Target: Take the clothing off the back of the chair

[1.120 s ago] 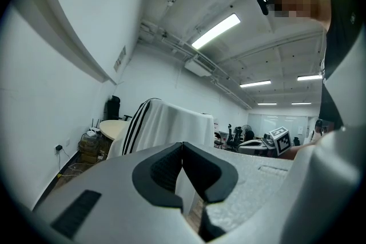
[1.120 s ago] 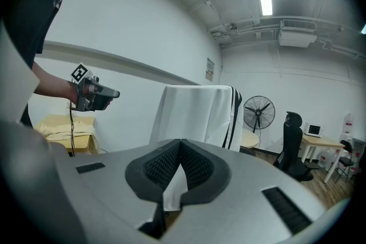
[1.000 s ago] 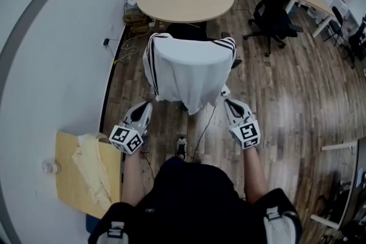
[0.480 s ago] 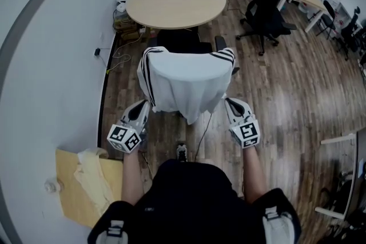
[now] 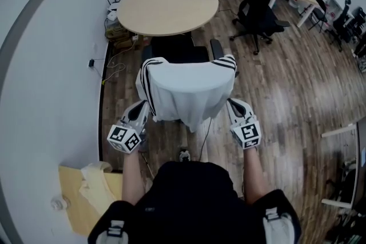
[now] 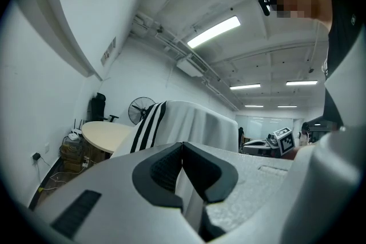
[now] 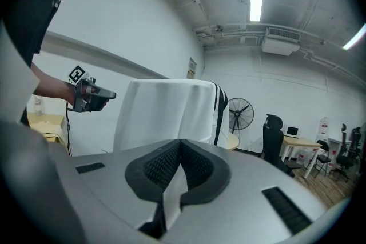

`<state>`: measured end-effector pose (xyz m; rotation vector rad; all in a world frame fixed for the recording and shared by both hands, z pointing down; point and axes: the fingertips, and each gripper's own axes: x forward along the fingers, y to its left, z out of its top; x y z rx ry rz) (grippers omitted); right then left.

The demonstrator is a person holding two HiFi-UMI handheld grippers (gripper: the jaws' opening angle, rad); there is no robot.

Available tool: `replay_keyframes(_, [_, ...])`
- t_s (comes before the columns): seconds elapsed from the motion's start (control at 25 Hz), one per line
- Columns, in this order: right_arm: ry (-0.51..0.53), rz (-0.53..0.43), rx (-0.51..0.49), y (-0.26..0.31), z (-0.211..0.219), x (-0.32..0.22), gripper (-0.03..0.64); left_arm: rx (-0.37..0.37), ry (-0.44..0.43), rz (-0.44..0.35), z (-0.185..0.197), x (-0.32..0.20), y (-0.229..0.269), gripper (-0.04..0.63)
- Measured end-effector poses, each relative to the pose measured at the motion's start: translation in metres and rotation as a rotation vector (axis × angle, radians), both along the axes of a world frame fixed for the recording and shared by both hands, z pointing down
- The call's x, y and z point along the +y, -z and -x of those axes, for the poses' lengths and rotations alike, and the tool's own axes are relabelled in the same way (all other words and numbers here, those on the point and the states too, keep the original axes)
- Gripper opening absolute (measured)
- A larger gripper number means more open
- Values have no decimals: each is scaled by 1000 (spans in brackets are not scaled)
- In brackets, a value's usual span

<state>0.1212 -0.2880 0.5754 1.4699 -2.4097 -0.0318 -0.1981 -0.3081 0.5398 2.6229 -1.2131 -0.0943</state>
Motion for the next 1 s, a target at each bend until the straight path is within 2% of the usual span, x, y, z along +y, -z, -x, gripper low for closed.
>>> replay_keyframes(0.6, [-111, 8, 6, -9, -5, 10, -6, 0, -72, 0, 8, -23, -10, 2])
replay_keyframes(1.0, [-113, -18, 26, 4, -14, -6, -6, 11, -42, -18, 11, -35, -2, 2])
